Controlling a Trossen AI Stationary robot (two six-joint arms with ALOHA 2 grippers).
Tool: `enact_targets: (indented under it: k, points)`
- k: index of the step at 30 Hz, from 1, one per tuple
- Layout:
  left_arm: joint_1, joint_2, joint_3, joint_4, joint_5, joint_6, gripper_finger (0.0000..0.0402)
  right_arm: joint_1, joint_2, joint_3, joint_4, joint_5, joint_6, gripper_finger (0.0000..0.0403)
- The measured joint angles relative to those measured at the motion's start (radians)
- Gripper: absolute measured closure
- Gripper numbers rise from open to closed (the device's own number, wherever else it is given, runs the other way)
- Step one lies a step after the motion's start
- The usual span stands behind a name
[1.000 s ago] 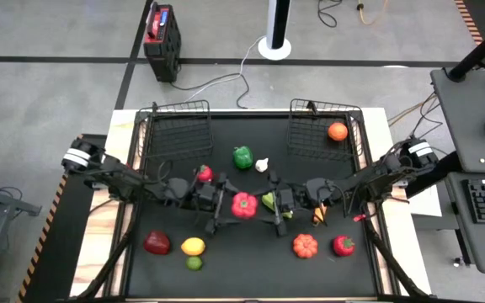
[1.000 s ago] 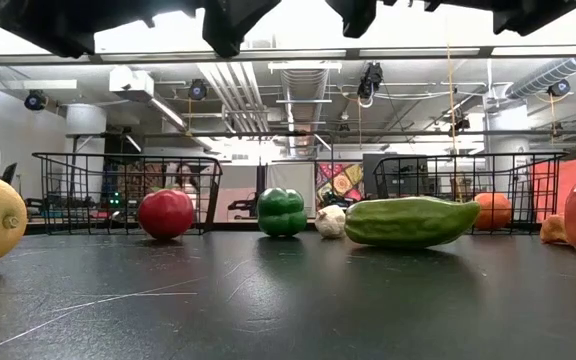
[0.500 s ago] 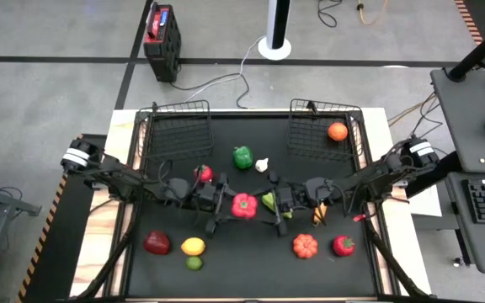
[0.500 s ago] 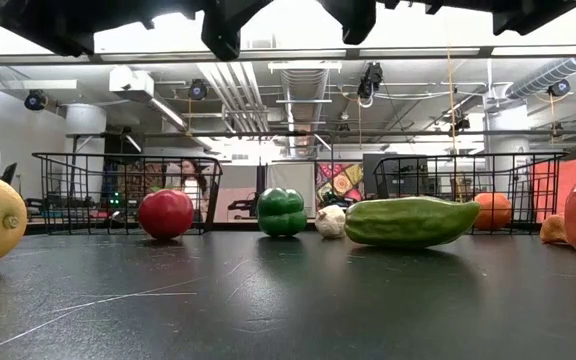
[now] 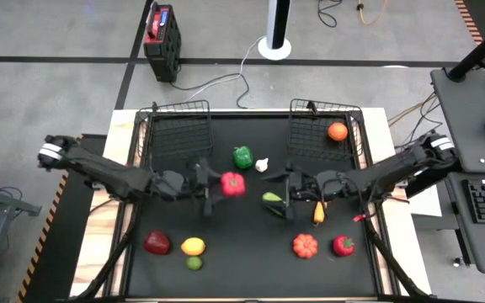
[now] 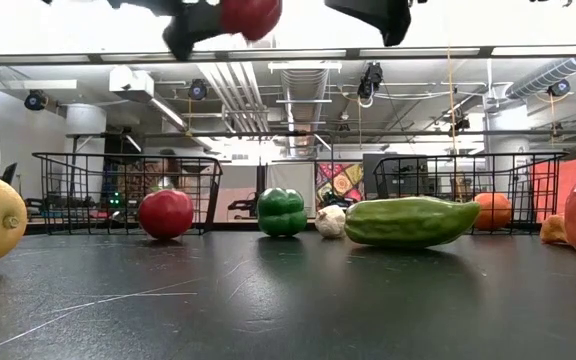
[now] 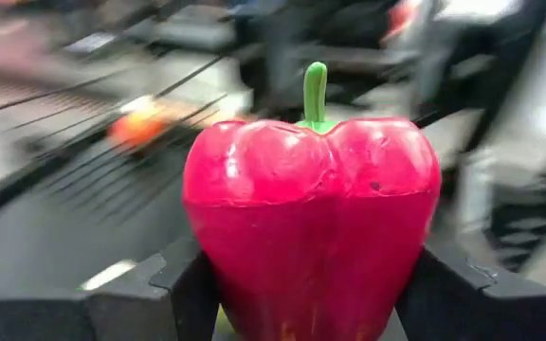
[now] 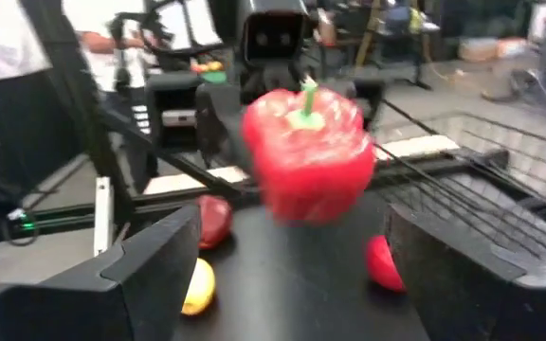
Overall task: Sort produce into baskets
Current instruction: Put the red bell pepper into the left wire basket
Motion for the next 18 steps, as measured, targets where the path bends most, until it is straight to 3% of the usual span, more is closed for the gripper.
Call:
enact_targets:
  k: [7,10,14,18]
  points:
    - [0.028,-0.107,0.27,-0.908,-0.359,-0.222,0.0175,0.0,-0.021,0.0,-0.036,0.006,0.016,0.0097]
    - [0.078,-0.104,0.378,-1.196,-0.407,-0.343,0.0175,0.0,-0.013,0.0,-0.036,0.006,0.016,0.0099]
    - [0.18,-0.095,0.456,-1.371,-0.376,-0.327,0.0175,0.0,-0.011,0.0,-0.035,0.008,0.017,0.0097]
    - [0.341,-0.092,0.483,-1.388,-0.342,-0.204,0.0175,0.0,-0.013,0.0,-0.038,0.008,0.017,0.0093]
